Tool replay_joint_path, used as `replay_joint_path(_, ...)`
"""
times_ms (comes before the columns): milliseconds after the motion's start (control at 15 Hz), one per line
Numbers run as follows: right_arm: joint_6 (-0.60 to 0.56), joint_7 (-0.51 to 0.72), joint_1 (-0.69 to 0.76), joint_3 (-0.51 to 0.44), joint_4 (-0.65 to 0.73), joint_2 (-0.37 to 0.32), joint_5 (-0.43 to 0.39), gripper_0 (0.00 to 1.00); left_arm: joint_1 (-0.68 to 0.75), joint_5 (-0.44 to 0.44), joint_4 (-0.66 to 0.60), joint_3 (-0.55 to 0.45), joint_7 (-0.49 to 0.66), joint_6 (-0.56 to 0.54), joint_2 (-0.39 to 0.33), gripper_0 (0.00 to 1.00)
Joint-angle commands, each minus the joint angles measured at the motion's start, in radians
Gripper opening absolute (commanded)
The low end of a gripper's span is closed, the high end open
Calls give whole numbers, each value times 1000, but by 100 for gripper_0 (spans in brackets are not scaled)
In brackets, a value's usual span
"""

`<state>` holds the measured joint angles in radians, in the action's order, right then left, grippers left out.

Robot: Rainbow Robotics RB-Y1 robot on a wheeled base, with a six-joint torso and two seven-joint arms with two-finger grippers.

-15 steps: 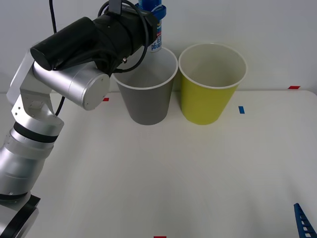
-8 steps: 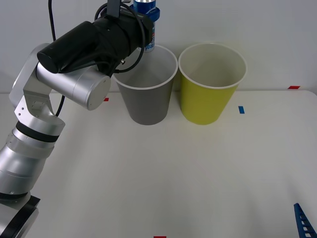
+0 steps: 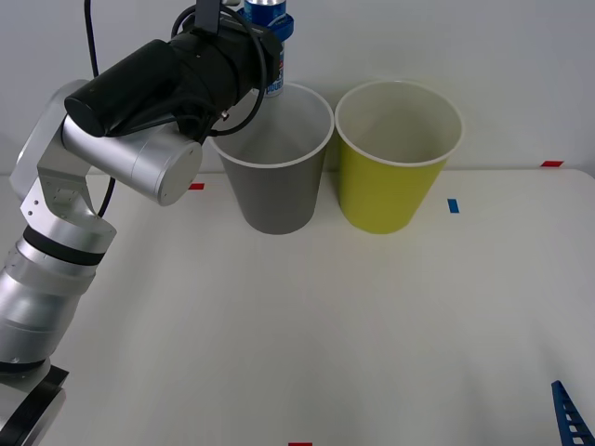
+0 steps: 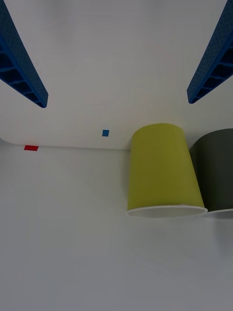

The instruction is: Put cans in the gray bin and PET bottles in the light green bin.

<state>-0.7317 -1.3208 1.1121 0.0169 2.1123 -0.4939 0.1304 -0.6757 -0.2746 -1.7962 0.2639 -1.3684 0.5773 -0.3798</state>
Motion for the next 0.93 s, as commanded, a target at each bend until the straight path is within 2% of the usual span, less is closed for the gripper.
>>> replay_joint_path(67, 0, 0, 0, 0, 0, 0, 0, 100, -1, -3, 0, 0, 0, -1, -4, 0)
replay_joint_path(133, 0, 0, 0, 0, 0, 0, 0, 100, -1, -9, 0, 0, 2, 1, -4, 80)
replay_joint_path(200, 0, 0, 0, 0, 0, 0, 0, 100, -1, -11, 0, 0, 3, 1, -4, 100)
replay_joint_path(933, 0, 0, 0, 0, 0, 0, 0, 100, -2, -28, -2, 0, 25, -14, -5, 100)
